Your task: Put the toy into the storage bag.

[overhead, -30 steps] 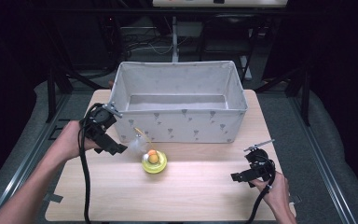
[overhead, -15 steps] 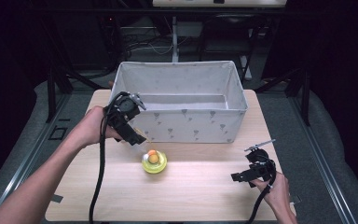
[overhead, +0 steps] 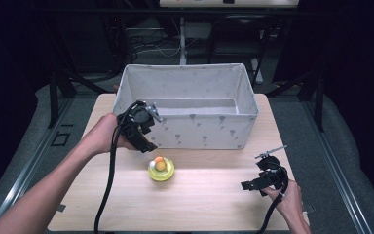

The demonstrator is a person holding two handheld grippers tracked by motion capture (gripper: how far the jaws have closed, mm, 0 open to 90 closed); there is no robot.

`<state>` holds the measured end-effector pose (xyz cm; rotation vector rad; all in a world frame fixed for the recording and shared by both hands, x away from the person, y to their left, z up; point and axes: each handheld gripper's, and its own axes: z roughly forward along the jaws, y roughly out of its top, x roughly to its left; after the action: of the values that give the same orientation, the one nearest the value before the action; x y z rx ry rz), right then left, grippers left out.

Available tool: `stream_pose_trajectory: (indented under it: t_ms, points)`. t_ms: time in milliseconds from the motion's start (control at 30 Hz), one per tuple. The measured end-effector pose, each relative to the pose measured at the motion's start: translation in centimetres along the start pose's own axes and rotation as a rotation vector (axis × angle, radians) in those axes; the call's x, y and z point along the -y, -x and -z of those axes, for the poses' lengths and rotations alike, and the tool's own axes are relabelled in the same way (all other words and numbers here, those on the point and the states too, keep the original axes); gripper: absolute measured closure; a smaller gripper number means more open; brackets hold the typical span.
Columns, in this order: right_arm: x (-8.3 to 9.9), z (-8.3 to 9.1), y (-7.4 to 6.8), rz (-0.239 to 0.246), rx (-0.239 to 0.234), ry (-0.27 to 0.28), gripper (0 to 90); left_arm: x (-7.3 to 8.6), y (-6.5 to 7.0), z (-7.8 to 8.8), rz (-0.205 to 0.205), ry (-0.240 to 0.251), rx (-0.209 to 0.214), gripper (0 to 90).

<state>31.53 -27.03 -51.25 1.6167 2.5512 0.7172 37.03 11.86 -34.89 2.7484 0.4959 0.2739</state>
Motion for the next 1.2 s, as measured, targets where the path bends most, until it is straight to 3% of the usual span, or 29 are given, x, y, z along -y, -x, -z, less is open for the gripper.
stream_pose_trajectory:
  t_ms: [167,300,533,667,1200]
  points:
    - [0.0,-0.1,0.0,-0.004,-0.005,-0.002,12.6,-0.1,0.3,-0.3,-0.027,0.007,0.001,48.8]
    - [0.0,-0.1,0.0,-0.004,-0.009,-0.003,13.0,0.0,0.5,-0.8,-0.059,-0.016,0.019,52.2]
    - [0.1,-0.2,-0.1,-0.014,-0.007,0.007,13.0,0.1,0.8,-1.1,-0.082,-0.025,0.022,57.3]
    - [0.0,-0.2,0.0,0.003,-0.010,-0.003,13.1,0.0,1.0,-1.1,-0.101,-0.030,0.021,60.6]
    - [0.0,-0.3,-0.1,0.006,-0.020,-0.012,13.3,-0.4,1.0,-1.6,-0.112,-0.026,0.022,73.9]
